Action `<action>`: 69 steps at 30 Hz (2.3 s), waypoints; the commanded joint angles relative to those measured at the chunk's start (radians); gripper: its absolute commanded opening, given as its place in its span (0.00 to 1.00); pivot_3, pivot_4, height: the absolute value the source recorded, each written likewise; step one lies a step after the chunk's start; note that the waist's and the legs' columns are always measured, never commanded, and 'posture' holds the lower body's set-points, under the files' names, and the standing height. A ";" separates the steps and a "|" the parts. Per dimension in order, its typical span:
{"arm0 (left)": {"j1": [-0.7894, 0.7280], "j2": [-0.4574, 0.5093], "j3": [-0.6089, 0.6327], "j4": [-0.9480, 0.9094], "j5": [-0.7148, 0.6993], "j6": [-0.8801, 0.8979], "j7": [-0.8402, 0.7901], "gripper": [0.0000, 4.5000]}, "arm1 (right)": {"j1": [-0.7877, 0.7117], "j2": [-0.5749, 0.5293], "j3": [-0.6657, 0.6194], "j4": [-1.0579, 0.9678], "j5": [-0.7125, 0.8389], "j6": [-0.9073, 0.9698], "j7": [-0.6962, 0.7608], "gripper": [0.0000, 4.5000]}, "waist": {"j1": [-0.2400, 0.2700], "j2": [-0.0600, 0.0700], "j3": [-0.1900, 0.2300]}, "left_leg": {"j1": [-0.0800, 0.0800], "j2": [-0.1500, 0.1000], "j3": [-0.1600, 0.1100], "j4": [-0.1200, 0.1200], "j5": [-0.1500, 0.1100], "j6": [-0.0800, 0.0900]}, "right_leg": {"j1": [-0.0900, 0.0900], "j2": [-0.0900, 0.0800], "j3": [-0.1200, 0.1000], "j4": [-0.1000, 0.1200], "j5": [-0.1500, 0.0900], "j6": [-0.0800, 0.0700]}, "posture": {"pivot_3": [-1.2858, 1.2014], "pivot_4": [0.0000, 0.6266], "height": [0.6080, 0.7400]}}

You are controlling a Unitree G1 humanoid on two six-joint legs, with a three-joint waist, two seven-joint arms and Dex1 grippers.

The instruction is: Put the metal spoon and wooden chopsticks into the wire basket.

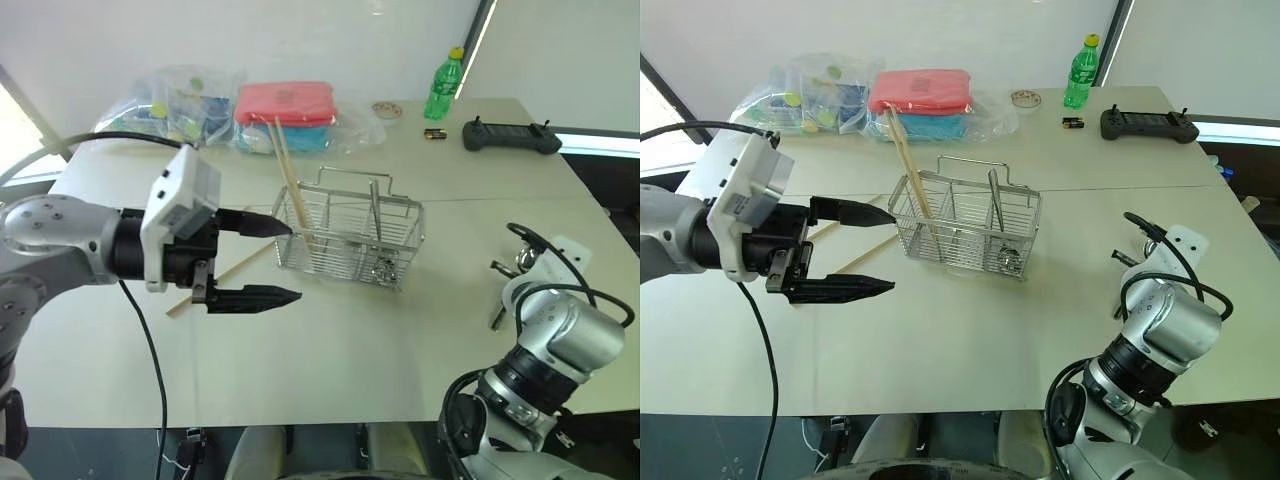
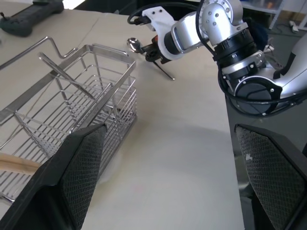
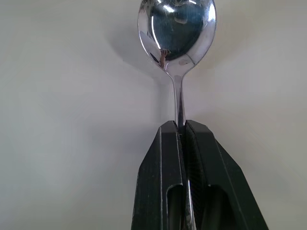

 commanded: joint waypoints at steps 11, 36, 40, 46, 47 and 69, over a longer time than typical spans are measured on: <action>-0.013 -0.011 0.024 0.024 0.028 -0.018 0.018 1.00 | -0.120 -0.162 0.118 -0.020 0.292 -0.522 0.337 0.00 | -0.018 0.001 0.001 | 0.001 0.001 0.001 0.000 0.000 0.000 | 0.000 0.000 0.000 0.000 0.000 0.001 | 0.52 0.24 0.63; -0.033 -0.025 0.020 0.091 0.123 -0.038 0.018 1.00 | 0.060 -0.175 0.389 -0.034 0.699 -0.700 0.641 0.45 | -0.017 -0.002 0.000 | 0.000 0.001 -0.001 -0.001 0.000 0.000 | 0.000 0.001 0.000 0.001 0.002 0.005 | 0.52 0.24 0.63; -0.054 -0.035 0.013 0.106 0.140 -0.040 0.016 1.00 | 0.071 -0.196 0.403 -0.027 0.688 -0.726 0.630 0.91 | -0.018 -0.002 0.000 | 0.000 0.001 -0.001 -0.001 0.000 0.000 | 0.000 0.001 0.000 0.001 0.002 0.005 | 0.52 0.24 0.63; -0.054 -0.046 0.017 0.130 0.182 -0.052 0.022 1.00 | 0.011 -0.316 0.373 0.002 0.701 -0.734 0.665 0.99 | -0.016 -0.002 0.001 | 0.000 0.001 0.000 -0.001 0.000 0.000 | 0.000 0.001 0.001 0.001 0.002 0.005 | 0.52 0.24 0.63; -0.048 -0.040 0.023 0.137 0.191 -0.054 0.015 1.00 | -0.020 -0.376 0.361 0.011 0.712 -0.729 0.704 0.99 | -0.016 -0.002 0.001 | 0.000 0.001 0.000 0.000 0.000 0.000 | 0.000 0.001 0.001 0.001 0.002 0.005 | 0.52 0.24 0.63; -0.248 -0.105 -0.292 1.155 0.895 -0.612 -0.330 1.00 | -0.073 -0.963 0.355 0.053 0.876 -0.729 1.384 0.99 | 0.026 -0.004 0.001 | -0.003 0.001 0.002 0.002 -0.001 0.001 | -0.001 -0.001 0.000 -0.003 0.003 0.007 | 0.52 0.24 0.63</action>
